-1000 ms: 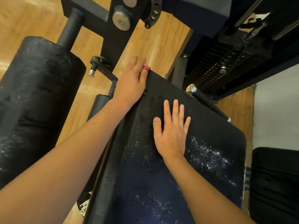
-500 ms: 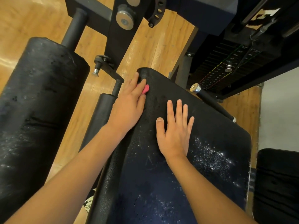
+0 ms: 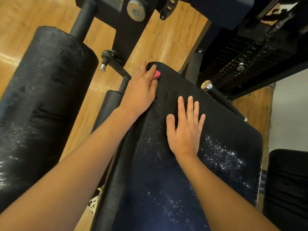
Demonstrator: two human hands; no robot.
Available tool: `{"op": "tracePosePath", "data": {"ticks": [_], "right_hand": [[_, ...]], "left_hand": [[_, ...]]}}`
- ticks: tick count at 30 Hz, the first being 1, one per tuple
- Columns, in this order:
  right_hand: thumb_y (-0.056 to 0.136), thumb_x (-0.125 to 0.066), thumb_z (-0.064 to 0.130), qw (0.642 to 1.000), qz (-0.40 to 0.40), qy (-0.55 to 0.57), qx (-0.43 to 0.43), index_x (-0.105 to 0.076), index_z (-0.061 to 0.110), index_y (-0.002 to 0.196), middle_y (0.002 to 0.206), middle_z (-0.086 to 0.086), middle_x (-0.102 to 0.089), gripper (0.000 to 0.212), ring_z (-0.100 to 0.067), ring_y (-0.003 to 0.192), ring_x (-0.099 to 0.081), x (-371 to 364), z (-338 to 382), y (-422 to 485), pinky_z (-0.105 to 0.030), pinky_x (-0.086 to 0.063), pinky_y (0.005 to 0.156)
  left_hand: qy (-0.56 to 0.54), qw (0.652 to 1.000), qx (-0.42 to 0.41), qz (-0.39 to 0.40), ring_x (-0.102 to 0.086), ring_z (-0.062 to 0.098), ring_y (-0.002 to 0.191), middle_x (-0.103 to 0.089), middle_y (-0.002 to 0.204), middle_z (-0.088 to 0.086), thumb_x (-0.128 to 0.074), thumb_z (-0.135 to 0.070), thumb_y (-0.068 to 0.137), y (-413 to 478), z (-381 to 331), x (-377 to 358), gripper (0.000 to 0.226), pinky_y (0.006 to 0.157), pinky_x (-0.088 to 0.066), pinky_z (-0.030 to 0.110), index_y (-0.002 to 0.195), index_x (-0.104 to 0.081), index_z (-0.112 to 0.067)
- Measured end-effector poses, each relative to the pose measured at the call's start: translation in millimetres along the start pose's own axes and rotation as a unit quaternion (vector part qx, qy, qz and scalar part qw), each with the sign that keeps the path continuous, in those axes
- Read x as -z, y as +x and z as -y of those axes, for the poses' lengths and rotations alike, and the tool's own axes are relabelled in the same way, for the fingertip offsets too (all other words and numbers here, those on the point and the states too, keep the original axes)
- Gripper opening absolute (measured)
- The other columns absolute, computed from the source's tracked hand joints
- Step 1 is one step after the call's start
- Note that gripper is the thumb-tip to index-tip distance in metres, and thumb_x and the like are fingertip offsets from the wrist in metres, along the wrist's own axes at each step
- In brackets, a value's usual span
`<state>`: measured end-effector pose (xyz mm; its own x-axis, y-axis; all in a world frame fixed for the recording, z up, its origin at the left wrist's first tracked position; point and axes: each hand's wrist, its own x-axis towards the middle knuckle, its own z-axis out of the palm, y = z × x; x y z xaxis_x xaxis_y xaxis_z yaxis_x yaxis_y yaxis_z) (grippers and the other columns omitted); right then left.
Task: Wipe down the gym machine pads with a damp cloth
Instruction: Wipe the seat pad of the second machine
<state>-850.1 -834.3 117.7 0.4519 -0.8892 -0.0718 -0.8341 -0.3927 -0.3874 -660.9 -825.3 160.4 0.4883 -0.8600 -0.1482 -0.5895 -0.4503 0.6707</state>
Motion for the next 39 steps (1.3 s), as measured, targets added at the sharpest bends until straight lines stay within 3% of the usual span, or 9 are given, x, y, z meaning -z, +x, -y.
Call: {"op": "tracePosePath", "data": {"ticks": [4,9,14,19,27,33,39], "right_hand": [[0.104,-0.022,0.053,1.0,0.003,-0.005,0.001,-0.013,0.034,0.164,0.173,0.002,-0.002,0.064,-0.018,0.159,0.007,1,2,0,-0.052,0.002,0.128],[0.105,-0.023,0.053,1.0,-0.002,-0.011,0.001,-0.013,0.033,0.164,0.173,0.002,-0.004,0.063,-0.019,0.159,0.006,0,1,2,-0.053,0.0,0.128],[0.105,-0.023,0.053,1.0,-0.004,-0.01,0.001,-0.013,0.033,0.163,0.173,0.001,-0.004,0.063,-0.018,0.159,0.005,1,0,1,-0.053,0.0,0.128],[0.104,-0.023,0.052,1.0,-0.01,-0.005,0.0,-0.015,0.032,0.164,0.173,0.001,-0.006,0.063,-0.019,0.159,0.004,0,1,2,-0.053,0.0,0.128],[0.105,-0.024,0.052,1.0,-0.008,-0.014,0.0,-0.016,0.032,0.164,0.173,0.0,-0.007,0.062,-0.02,0.159,0.002,2,1,1,-0.054,-0.002,0.128],[0.105,-0.025,0.051,1.0,-0.014,-0.012,0.0,-0.017,0.031,0.164,0.173,-0.001,-0.009,0.063,-0.021,0.159,0.001,3,2,2,-0.054,-0.002,0.128],[0.105,-0.025,0.052,1.0,-0.016,-0.008,0.0,-0.018,0.031,0.163,0.172,0.0,-0.009,0.063,-0.021,0.159,0.0,2,3,1,-0.054,-0.002,0.128]], "left_hand": [[-0.013,1.0,0.007,0.023,-0.013,0.024,0.158,0.0,0.172,0.005,-0.039,-0.027,0.11,-40,10,2,0.055,0.125,-0.025,0.045,0.162,-0.024,-0.02],[-0.011,1.0,0.011,0.015,-0.015,0.017,0.157,-0.001,0.172,-0.006,-0.04,-0.033,0.109,-95,16,-1,0.055,0.124,-0.025,0.038,0.161,-0.027,-0.024],[0.016,1.0,0.013,-0.003,-0.004,0.021,0.158,-0.006,0.172,0.001,-0.038,-0.03,0.111,-63,8,-3,0.054,0.125,-0.018,0.04,0.162,-0.024,-0.02],[0.012,1.0,0.0,0.008,-0.003,0.024,0.158,-0.006,0.172,0.003,-0.038,-0.029,0.112,-40,6,-3,0.054,0.126,-0.022,0.047,0.163,-0.022,-0.02],[0.031,0.999,-0.003,0.02,-0.001,0.014,0.157,0.0,0.172,-0.004,-0.041,-0.028,0.11,-110,10,-3,0.055,0.116,-0.018,0.032,0.162,-0.025,-0.024],[0.033,0.999,0.006,0.014,-0.001,0.02,0.158,-0.003,0.172,0.001,-0.039,-0.03,0.111,-116,9,-5,0.053,0.125,-0.025,0.051,0.161,-0.026,-0.019],[0.037,0.999,0.004,0.001,-0.004,0.021,0.158,-0.005,0.172,0.001,-0.039,-0.029,0.111,-100,9,-8,0.053,0.121,-0.028,0.046,0.161,-0.027,-0.018]]}}
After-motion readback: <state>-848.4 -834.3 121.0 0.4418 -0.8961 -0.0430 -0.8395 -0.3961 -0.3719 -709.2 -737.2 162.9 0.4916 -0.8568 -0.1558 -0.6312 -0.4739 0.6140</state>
